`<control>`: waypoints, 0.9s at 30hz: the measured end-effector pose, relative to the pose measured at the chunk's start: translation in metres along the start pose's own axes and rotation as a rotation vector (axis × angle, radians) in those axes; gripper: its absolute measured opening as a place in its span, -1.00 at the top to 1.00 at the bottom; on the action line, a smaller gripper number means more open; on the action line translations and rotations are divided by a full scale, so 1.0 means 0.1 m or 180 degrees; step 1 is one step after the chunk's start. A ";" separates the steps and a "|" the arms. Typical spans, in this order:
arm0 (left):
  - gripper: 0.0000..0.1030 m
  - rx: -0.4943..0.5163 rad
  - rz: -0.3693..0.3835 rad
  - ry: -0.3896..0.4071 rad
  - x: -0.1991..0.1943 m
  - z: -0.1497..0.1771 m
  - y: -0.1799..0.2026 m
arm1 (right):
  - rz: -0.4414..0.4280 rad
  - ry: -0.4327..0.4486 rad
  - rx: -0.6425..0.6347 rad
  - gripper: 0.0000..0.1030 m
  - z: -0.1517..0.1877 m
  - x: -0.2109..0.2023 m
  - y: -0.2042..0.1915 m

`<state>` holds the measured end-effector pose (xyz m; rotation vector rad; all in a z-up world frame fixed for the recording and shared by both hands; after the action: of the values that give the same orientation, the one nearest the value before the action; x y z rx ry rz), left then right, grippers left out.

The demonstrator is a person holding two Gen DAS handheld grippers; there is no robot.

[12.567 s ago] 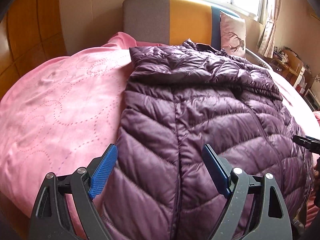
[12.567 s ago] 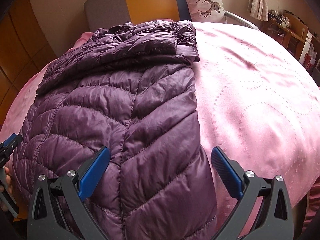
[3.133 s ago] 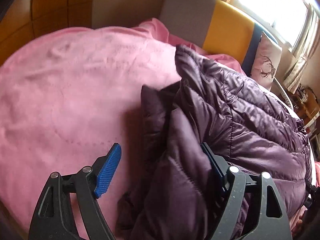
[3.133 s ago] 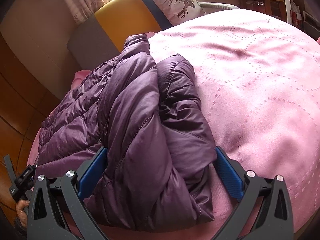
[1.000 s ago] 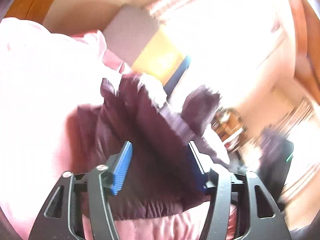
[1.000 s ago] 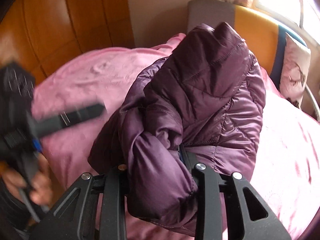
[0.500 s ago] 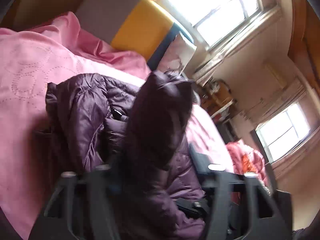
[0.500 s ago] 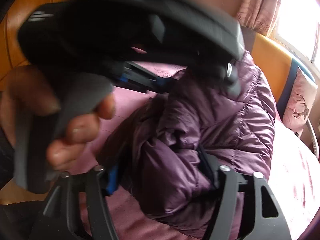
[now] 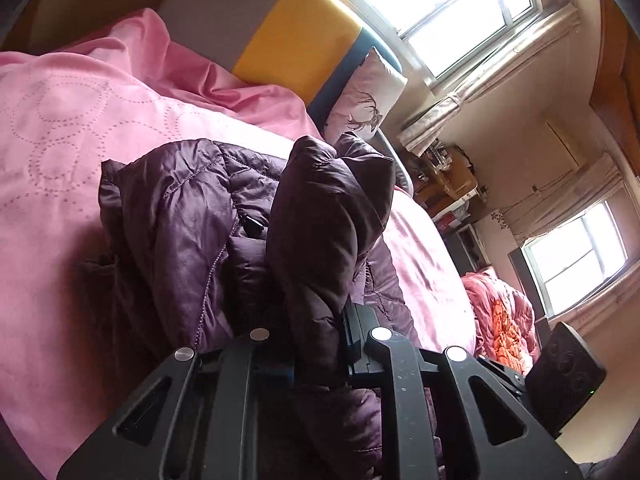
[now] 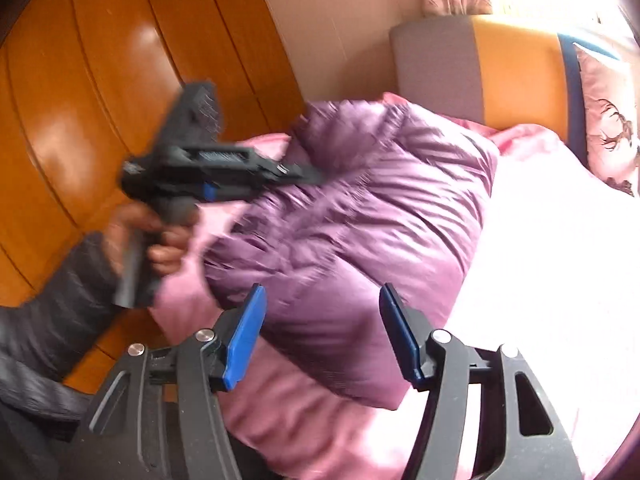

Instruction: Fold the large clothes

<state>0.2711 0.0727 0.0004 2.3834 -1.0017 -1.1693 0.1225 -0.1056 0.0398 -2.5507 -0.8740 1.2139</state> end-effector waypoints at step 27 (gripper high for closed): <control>0.19 0.0049 -0.1495 0.0049 -0.14 0.46 -0.43 | 0.0011 0.0277 0.0366 -0.40 -1.06 0.20 0.47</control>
<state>0.2489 0.1142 -0.0433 2.7211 -0.4512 -1.2871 0.2327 -0.1229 0.0771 -2.4938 -0.7588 1.1111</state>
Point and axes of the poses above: each gripper's, at about its wrist camera, not at the fingertips, and x roughly the way its jaws point, y to its right, z to its underside, the point moved 3 cm from there along x, roughly the way its jaws point, and after that the axes turned 10 degrees about x, right-handed, at the moved point
